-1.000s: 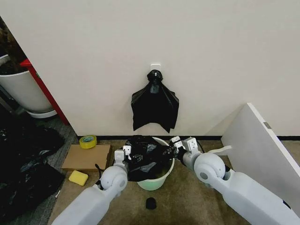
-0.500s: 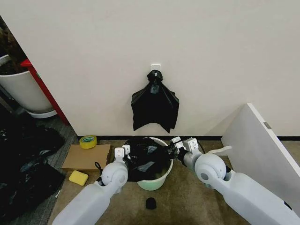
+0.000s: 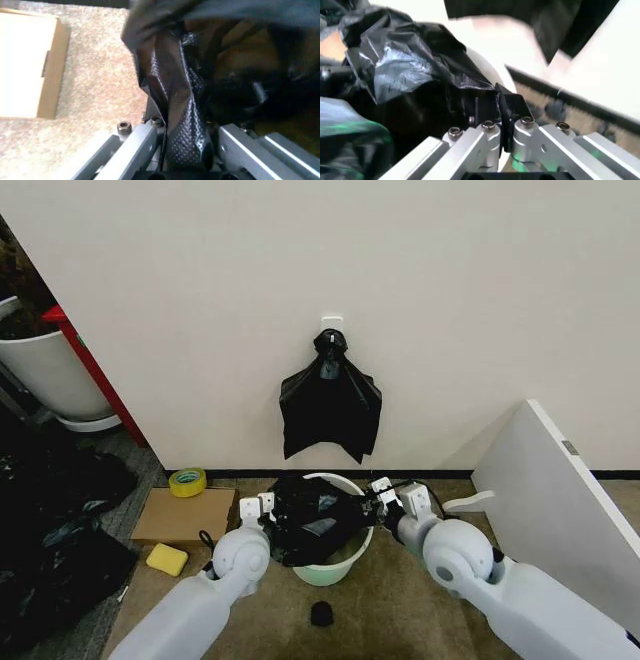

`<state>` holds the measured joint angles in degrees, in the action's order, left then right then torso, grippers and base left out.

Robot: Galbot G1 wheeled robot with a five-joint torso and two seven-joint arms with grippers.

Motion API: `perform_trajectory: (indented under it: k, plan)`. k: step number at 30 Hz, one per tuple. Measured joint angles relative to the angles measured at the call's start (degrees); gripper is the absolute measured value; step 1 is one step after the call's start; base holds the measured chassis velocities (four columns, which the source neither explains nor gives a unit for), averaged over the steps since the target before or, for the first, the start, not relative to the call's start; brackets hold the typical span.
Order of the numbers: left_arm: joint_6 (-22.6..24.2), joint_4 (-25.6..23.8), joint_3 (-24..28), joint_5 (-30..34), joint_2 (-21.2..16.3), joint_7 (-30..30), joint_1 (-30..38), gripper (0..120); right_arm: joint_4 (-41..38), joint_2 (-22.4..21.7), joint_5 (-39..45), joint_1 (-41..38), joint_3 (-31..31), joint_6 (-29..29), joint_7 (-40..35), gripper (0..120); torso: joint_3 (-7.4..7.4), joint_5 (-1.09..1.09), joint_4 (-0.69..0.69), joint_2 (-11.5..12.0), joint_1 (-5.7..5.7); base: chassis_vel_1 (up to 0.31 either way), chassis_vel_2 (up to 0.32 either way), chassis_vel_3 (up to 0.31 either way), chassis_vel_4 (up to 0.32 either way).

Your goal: Place the garbage bag over the trash bin.

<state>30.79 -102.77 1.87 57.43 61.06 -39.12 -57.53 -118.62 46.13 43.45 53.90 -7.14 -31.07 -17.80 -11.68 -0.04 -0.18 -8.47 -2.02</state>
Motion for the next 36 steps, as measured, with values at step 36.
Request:
perform_trajectory:
  k: [36]
  plan:
    - [-18.6, -15.3, -8.5, -23.6, -7.1, 22.8, -19.8, 1, 4.0, -6.7, 10.3, 1.6, 4.0, 0.3, 3.2, 0, 0.01, 0.04, 0.05, 0.0, 0.00, 0.000, 0.000, 0.000, 0.000]
